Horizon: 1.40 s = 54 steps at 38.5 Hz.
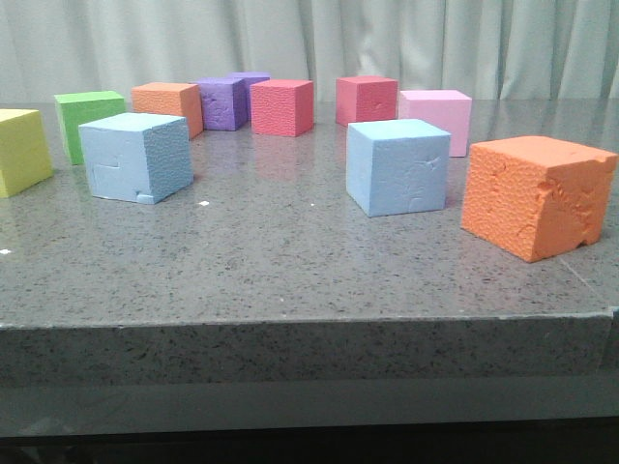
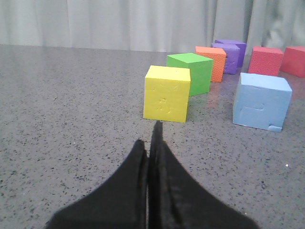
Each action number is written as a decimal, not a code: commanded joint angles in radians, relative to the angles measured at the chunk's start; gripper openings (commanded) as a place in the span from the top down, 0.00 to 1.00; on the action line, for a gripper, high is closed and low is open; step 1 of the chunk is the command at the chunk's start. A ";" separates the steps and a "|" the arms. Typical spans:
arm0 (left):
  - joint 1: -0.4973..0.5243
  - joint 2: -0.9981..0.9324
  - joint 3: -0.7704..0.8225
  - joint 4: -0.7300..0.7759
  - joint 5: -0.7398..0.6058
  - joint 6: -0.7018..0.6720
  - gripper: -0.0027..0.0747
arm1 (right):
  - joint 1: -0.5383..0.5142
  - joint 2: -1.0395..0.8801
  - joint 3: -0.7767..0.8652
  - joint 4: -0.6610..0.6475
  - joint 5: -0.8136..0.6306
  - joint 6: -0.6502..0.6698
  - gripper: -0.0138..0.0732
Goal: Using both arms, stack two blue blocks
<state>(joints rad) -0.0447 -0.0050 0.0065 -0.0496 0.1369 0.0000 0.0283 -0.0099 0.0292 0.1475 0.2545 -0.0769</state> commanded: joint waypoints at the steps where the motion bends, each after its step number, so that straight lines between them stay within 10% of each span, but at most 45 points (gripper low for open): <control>1: 0.002 -0.017 0.002 -0.001 -0.080 -0.012 0.99 | -0.005 -0.013 -0.008 0.007 -0.083 -0.010 0.91; 54: 0.002 -0.017 0.002 -0.023 -0.158 -0.012 0.99 | -0.005 -0.013 -0.008 0.008 -0.137 -0.010 0.91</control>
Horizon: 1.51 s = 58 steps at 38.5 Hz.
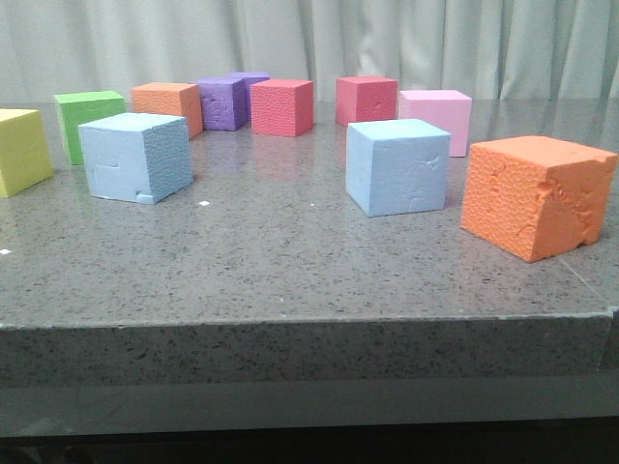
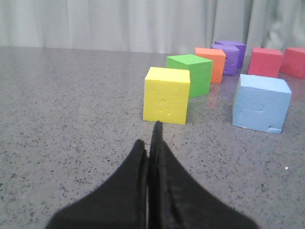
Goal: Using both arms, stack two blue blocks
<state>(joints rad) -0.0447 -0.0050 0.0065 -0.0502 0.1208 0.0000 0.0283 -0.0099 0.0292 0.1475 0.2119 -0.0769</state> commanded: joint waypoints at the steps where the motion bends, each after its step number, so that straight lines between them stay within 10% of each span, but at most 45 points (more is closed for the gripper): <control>1: 0.002 -0.017 0.002 -0.059 -0.173 -0.012 0.99 | -0.005 -0.013 -0.008 0.008 -0.097 -0.010 0.91; 18: 0.002 -0.017 -0.003 -0.186 -0.627 -0.012 0.99 | -0.005 -0.013 -0.034 0.013 -0.397 -0.010 0.91; 43: 0.000 0.395 -0.568 -0.005 0.153 -0.012 0.99 | -0.005 0.387 -0.697 0.013 0.229 -0.010 0.91; 58: 0.000 0.503 -0.602 -0.005 0.117 -0.012 0.99 | -0.005 0.448 -0.717 0.013 0.214 -0.010 0.91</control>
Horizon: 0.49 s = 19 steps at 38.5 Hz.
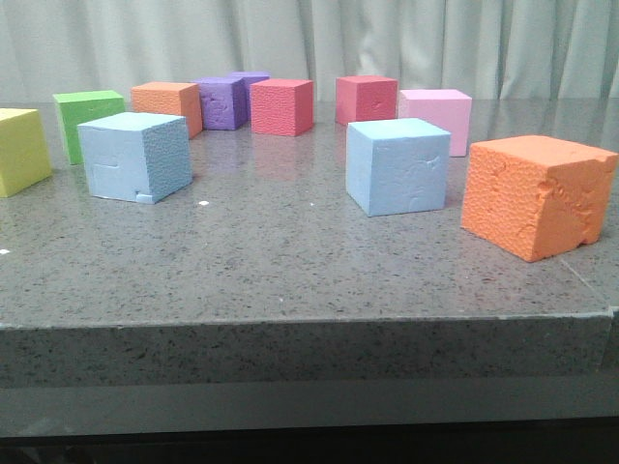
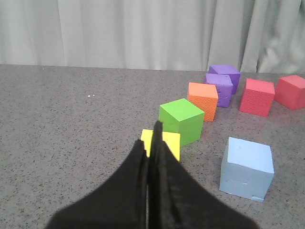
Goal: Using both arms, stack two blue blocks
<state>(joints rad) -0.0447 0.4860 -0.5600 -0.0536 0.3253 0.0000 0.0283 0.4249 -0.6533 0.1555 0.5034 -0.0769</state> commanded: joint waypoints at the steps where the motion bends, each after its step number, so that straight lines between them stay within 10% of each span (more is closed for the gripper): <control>1: 0.000 0.012 -0.035 -0.002 -0.088 -0.012 0.99 | -0.005 0.013 -0.035 0.005 -0.077 -0.010 0.91; 12: 0.000 0.012 -0.035 -0.002 -0.088 -0.012 0.99 | -0.005 0.013 -0.030 0.005 -0.075 -0.010 0.88; 19: 0.000 0.012 -0.035 -0.002 -0.088 -0.012 0.79 | -0.005 0.013 -0.030 0.005 -0.075 -0.010 0.53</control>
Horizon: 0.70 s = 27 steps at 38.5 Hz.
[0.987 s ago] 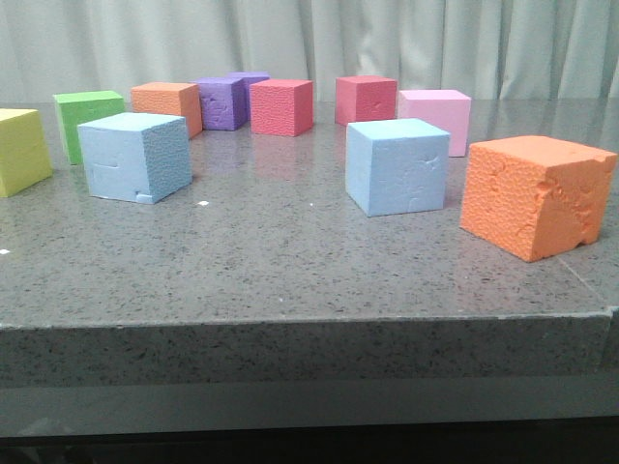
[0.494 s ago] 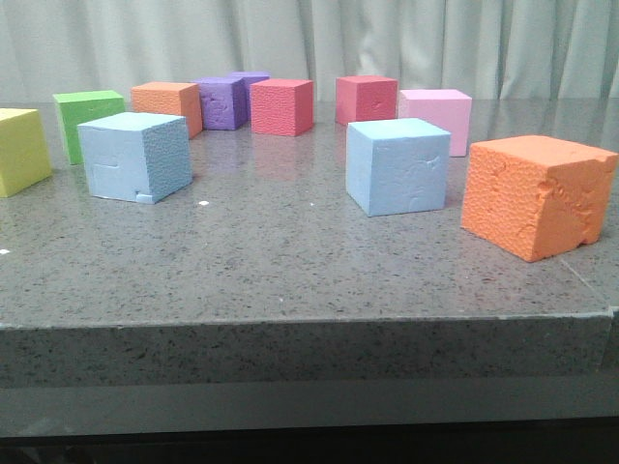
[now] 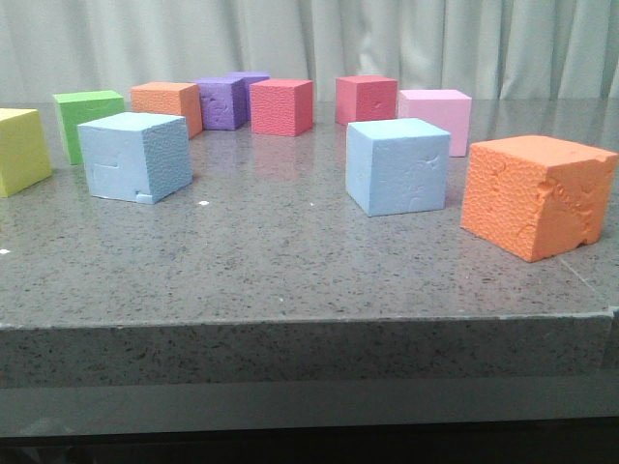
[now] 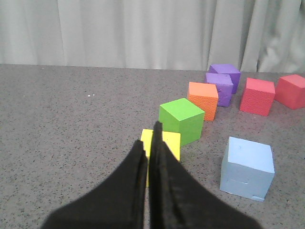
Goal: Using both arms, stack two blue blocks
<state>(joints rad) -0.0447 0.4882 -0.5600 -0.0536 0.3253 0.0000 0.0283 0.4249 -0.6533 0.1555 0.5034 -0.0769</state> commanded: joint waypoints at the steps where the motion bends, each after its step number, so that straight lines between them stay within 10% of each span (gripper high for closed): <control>1: 0.000 0.009 -0.035 -0.002 -0.088 -0.012 0.69 | -0.005 0.013 -0.030 0.005 -0.075 -0.010 0.44; 6: 0.000 0.009 -0.035 -0.002 -0.088 -0.012 0.20 | -0.005 0.013 -0.030 0.005 -0.073 -0.010 0.09; 9: 0.000 0.009 -0.035 -0.002 -0.088 -0.012 0.08 | -0.005 0.013 -0.030 0.005 -0.074 -0.010 0.10; 27: 0.000 0.009 -0.031 -0.002 -0.129 -0.012 0.10 | 0.011 0.420 -0.203 0.140 -0.032 -0.012 0.10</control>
<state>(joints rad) -0.0447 0.4882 -0.5600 -0.0533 0.2808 0.0000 0.0283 0.7681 -0.7815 0.2550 0.5112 -0.0769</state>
